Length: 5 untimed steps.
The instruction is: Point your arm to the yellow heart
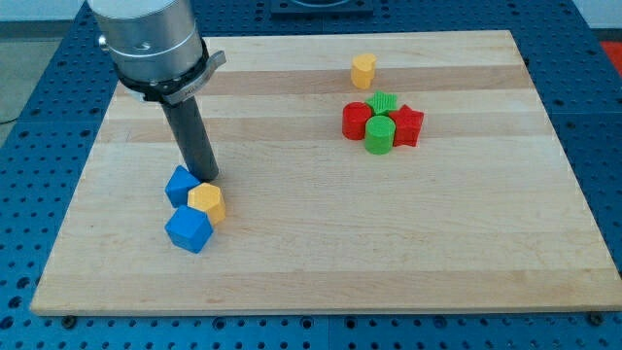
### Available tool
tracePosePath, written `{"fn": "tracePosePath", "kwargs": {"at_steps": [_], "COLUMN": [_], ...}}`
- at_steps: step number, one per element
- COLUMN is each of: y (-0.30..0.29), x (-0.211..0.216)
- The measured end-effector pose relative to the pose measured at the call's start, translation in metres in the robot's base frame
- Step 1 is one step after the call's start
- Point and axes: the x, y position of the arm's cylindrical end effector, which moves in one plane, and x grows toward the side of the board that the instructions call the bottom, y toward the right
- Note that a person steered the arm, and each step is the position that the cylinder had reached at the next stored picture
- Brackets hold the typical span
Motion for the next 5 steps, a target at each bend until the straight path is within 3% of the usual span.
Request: {"fn": "tracePosePath", "kwargs": {"at_steps": [2, 4, 5], "y": [0.029, 0.119, 0.124], "x": [-0.065, -0.099, -0.119]}}
